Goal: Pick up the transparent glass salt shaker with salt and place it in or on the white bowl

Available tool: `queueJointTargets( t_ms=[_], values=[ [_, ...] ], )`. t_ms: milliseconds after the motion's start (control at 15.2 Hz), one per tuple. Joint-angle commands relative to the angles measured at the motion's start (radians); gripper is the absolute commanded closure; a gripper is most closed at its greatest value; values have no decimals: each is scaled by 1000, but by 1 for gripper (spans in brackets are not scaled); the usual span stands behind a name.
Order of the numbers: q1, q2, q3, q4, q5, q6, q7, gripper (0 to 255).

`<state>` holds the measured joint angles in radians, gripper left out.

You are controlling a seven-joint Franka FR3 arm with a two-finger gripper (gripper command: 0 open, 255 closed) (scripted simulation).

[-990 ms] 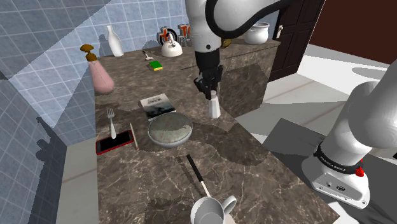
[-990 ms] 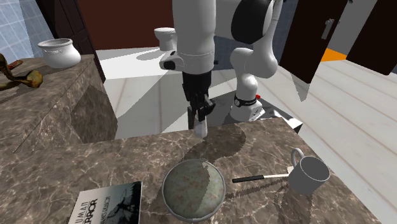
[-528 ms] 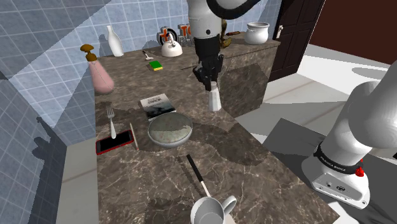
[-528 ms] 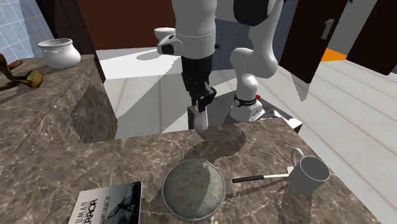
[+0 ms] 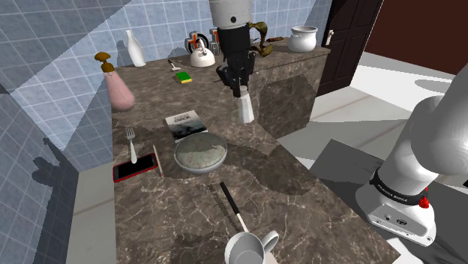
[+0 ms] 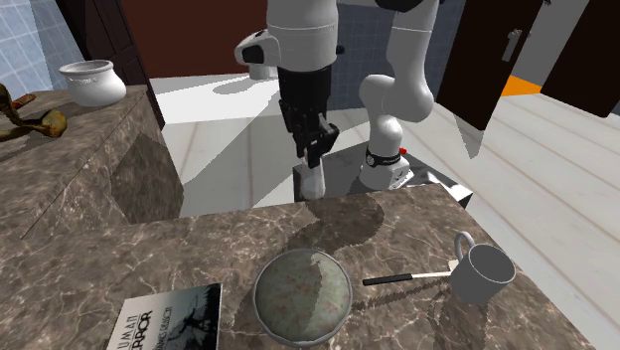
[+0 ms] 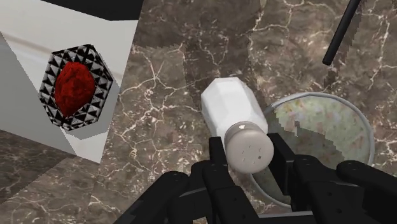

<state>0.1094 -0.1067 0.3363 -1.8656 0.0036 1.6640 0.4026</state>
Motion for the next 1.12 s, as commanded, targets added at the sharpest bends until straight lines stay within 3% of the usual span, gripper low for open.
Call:
queueJointTargets(
  t_ms=[0, 330, 660, 1056],
  values=[
    [12, 76, 21, 101, -20, -30, 40, 255],
    [68, 293, 63, 400, -93, -131, 135, 255],
    [172, 539, 75, 780, -183, -281, 202, 255],
    [150, 503, 74, 642, -169, -179, 202, 255]
  ],
)
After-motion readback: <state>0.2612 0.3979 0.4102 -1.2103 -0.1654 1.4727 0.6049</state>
